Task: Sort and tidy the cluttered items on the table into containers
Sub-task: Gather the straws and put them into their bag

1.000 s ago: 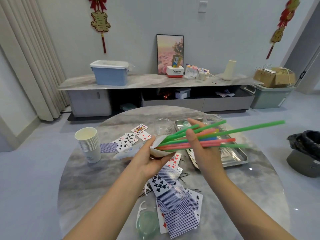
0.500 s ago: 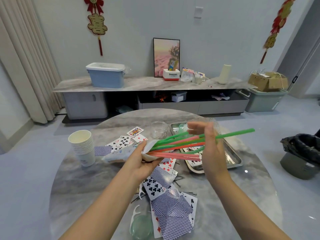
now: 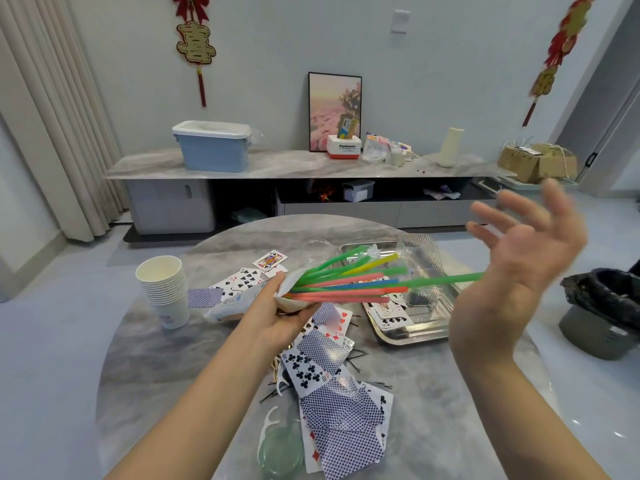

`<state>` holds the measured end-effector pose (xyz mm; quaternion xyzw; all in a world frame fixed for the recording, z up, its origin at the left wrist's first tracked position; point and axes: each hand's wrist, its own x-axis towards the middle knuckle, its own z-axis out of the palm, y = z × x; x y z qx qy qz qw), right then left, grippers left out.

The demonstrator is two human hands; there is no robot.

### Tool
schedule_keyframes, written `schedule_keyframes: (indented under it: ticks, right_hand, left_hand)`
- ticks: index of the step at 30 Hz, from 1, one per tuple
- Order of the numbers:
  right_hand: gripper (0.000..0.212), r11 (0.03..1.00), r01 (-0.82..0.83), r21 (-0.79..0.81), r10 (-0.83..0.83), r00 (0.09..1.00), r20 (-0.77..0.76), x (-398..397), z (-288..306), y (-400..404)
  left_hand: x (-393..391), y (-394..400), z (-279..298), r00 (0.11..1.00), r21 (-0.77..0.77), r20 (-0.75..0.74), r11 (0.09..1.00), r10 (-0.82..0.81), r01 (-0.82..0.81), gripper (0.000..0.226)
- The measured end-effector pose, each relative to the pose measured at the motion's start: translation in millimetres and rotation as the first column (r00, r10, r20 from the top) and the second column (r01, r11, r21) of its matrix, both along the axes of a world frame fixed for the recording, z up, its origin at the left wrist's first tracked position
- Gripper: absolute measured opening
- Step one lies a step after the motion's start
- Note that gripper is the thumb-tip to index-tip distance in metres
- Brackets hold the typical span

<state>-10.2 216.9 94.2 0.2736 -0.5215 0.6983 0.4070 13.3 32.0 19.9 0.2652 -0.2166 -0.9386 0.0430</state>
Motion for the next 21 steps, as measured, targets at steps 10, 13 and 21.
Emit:
schedule_keyframes:
  ticks: [10,13,21]
  right_hand:
    - [0.064,0.705,-0.120,0.699,-0.059,0.972,0.227,-3,-52,-20]
    - [0.055,0.652,0.190,0.734,-0.162,0.981,-0.110,5,-56,-26]
    - [0.059,0.438,0.130,0.890,-0.071,0.991,-0.110,3,-75,-38]
  left_hand:
    - [0,3,-7,1.000,0.035,-0.002,0.999,-0.015,0.015,0.027]
    - [-1,5,-6,0.998,0.043,-0.020,0.998,-0.052,0.053,0.033]
    - [6,15,-1,0.988,0.097,-0.064,0.985,-0.138,0.144,0.046]
